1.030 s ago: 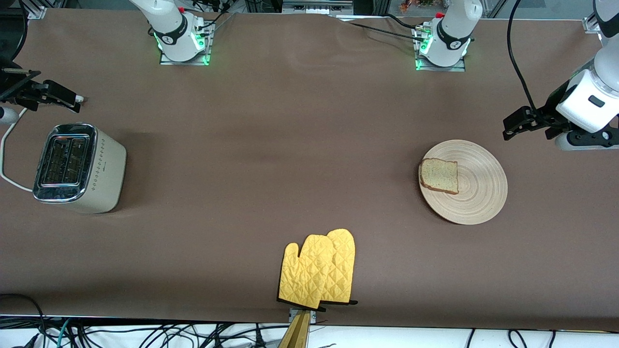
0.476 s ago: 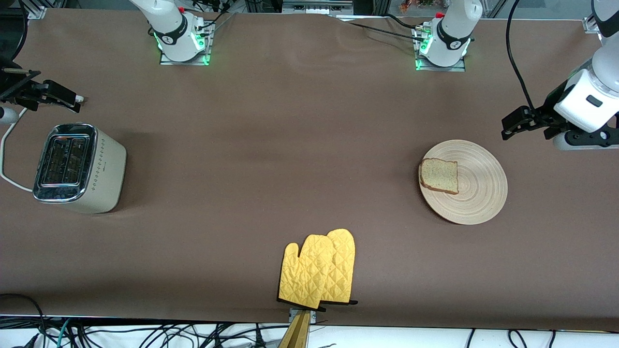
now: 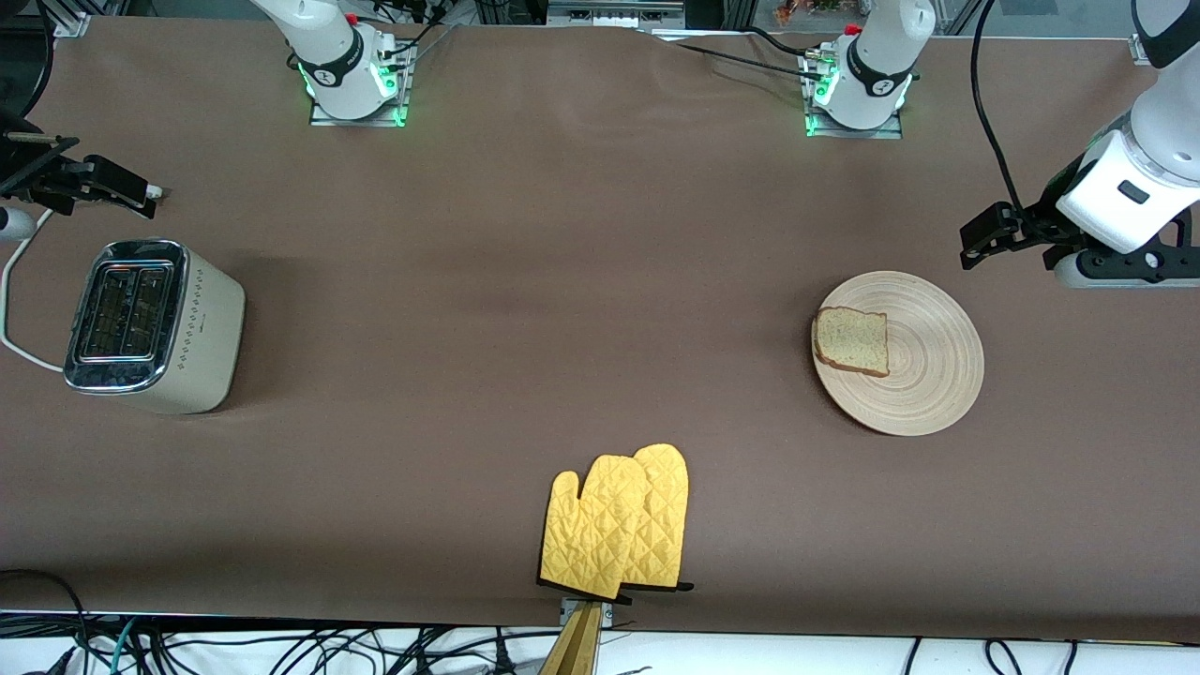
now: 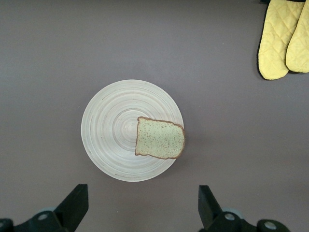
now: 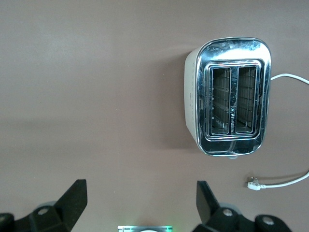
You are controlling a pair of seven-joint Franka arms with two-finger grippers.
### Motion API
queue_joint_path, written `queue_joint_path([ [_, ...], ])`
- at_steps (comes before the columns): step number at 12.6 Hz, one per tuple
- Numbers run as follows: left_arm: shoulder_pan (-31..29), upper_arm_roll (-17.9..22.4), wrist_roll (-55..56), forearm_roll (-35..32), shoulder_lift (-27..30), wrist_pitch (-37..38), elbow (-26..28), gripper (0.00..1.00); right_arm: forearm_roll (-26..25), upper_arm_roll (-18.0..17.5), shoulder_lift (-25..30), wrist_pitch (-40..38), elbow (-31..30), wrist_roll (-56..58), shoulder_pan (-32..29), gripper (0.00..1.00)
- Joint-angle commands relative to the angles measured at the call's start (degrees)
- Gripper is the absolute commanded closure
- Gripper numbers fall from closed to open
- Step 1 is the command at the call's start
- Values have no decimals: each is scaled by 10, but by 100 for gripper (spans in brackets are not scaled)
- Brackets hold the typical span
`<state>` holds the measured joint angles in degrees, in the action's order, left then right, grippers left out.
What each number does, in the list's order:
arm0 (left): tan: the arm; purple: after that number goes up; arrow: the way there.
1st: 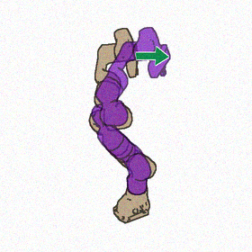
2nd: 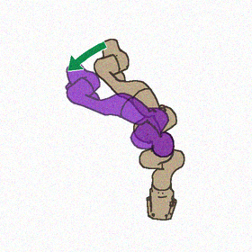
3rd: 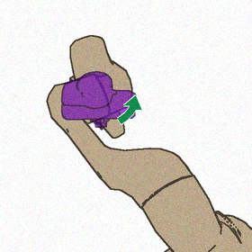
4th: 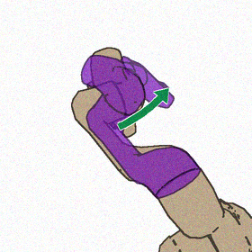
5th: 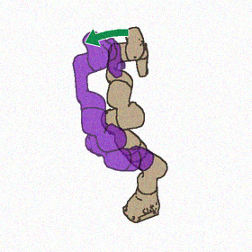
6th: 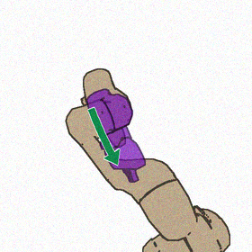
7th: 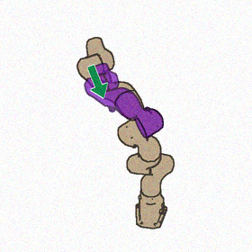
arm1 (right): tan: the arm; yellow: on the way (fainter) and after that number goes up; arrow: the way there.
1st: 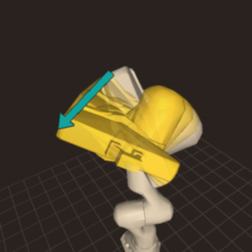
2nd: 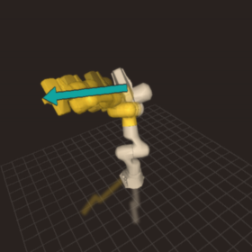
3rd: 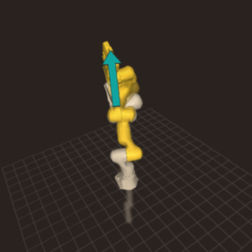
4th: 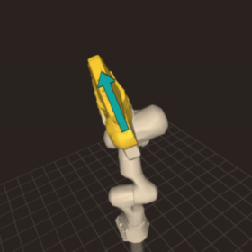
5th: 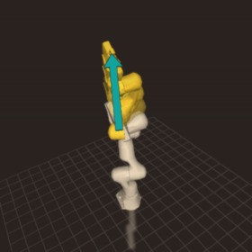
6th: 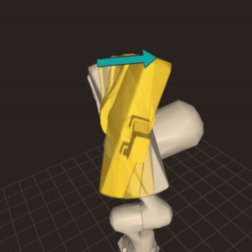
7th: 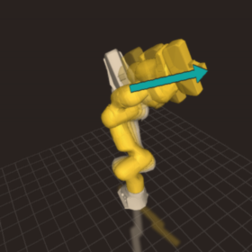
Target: Move plate and put bread in toaster
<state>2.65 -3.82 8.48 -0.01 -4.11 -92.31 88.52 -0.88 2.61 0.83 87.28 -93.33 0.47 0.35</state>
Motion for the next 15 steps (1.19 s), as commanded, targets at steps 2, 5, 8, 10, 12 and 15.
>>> queue_joint_path([
  [2,2,0,7,-10,-5,2,-14,0,-2,1,7,-6,1,-1,0,0],
  [5,2,0,6,-12,-5,2,-14,0,-2,1,7,-7,1,-1,0,0],
  [8,4,0,7,-13,-5,1,-14,0,-2,1,7,-7,1,-1,0,0],
  [10,3,0,5,-10,-5,0,-14,0,-2,1,7,-7,1,0,0,0],
  [12,6,0,0,-11,-5,-11,-13,0,-2,1,7,-8,1,0,0,0],
  [15,7,-1,1,-18,-17,-36,-14,0,-2,1,7,-8,1,0,0,0],
])
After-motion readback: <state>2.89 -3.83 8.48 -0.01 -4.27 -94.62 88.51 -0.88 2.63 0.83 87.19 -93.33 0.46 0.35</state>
